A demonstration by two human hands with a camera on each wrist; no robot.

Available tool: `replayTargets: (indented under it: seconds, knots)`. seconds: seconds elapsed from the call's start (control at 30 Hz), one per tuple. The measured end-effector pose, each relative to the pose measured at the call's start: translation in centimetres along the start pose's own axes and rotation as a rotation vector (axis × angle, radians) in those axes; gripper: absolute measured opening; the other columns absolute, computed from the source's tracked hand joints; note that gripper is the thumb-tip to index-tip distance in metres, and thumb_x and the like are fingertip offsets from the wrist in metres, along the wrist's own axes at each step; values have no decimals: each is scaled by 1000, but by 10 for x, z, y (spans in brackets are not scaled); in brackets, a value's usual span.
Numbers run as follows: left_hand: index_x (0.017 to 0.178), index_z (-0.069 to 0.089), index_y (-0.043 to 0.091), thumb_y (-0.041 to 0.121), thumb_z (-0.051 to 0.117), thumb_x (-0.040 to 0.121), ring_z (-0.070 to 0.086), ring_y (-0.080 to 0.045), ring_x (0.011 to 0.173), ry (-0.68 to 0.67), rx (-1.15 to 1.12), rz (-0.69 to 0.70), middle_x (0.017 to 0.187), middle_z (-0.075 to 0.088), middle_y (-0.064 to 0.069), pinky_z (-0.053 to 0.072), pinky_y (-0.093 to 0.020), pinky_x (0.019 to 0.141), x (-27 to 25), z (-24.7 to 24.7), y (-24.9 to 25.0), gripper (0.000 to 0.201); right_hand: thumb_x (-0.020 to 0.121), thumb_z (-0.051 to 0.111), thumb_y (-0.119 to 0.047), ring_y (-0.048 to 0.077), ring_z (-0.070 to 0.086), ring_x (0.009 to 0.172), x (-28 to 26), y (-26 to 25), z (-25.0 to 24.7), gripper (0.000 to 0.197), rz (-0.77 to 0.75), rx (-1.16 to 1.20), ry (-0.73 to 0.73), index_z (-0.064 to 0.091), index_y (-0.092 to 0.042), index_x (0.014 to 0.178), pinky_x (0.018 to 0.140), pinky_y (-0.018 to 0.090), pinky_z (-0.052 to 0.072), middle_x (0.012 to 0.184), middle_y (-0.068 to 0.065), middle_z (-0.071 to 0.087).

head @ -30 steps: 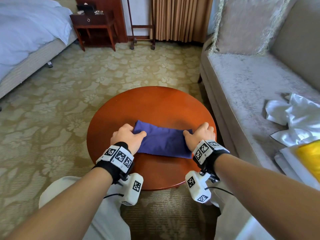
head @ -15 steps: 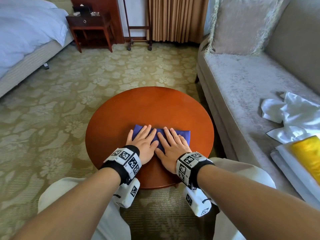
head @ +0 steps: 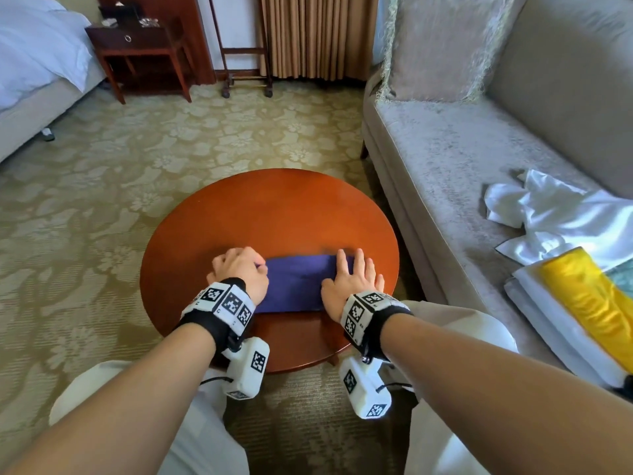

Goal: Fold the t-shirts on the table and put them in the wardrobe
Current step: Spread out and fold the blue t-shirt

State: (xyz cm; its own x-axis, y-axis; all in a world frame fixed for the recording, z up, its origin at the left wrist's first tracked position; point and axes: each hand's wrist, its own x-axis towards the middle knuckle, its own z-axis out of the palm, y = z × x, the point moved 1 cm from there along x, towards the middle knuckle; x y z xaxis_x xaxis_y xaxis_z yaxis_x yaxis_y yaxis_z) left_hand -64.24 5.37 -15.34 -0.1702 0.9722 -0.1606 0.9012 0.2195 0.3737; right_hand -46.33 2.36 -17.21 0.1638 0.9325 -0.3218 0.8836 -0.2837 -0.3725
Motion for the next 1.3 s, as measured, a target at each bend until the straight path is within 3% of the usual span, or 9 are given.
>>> replayTargets:
  seconds: [0.17,0.4,0.53,0.8,0.83,0.93,1.03,1.17,1.3]
  knots:
    - [128,47,14,42,65,89,39,-32,125,19,-52,-106,133,50,-9,38,-45,99,-4,-2,-6,52,75,50,-26,32,21,138,1,0,-16,66,225,177,137,32,-16,137,115,44,20,148,11,26]
    - [115,61,8,50,69,84,61,-36,103,-66,-33,-182,117,62,-15,51,-38,82,-16,2,0,53,58,60,-28,35,38,126,-6,16,-27,89,553,361,169,29,-11,140,106,44,32,144,15,26]
    - [119,59,8,44,68,86,61,-35,102,-94,-5,-185,120,61,-15,47,-35,77,-30,2,16,50,83,67,-17,34,44,129,-7,33,-42,59,263,387,-316,47,0,136,92,29,39,95,4,51]
    - [131,45,3,34,67,90,59,-36,111,-172,-38,-160,128,57,-19,43,-35,75,-45,15,38,55,86,63,-8,28,46,120,-39,60,-60,25,107,306,-382,60,-3,110,92,28,41,75,-5,34]
    - [128,48,3,34,68,90,60,-36,109,-190,-59,-149,125,58,-19,42,-34,74,-47,16,40,53,86,63,-7,23,43,110,-45,65,-65,9,123,339,-375,57,-13,90,80,22,42,75,-6,34]
    - [120,56,-1,35,73,85,60,-35,103,-266,-152,-148,119,62,-21,43,-34,78,-50,24,45,53,84,63,-8,14,35,101,-55,82,-78,34,130,433,-345,38,-23,69,59,12,32,76,-7,35]
    - [113,59,-8,35,79,79,62,-33,97,-289,-320,-163,113,64,-19,49,-37,83,-52,32,58,58,81,66,-9,16,46,92,-65,102,-96,28,192,565,-269,44,-22,70,64,16,40,78,-4,43]
    - [112,60,-7,27,84,75,66,-35,92,-375,-617,-168,103,66,-21,54,-49,83,-59,32,94,55,76,66,-1,39,62,96,-83,134,-125,18,349,741,-85,52,-8,69,86,46,51,87,18,57]
    - [114,62,-7,27,82,77,65,-38,95,-487,-703,-84,109,67,-26,53,-50,84,-84,33,154,54,79,68,-5,33,58,93,-111,179,-163,24,447,739,76,50,-6,63,84,37,49,75,14,52]
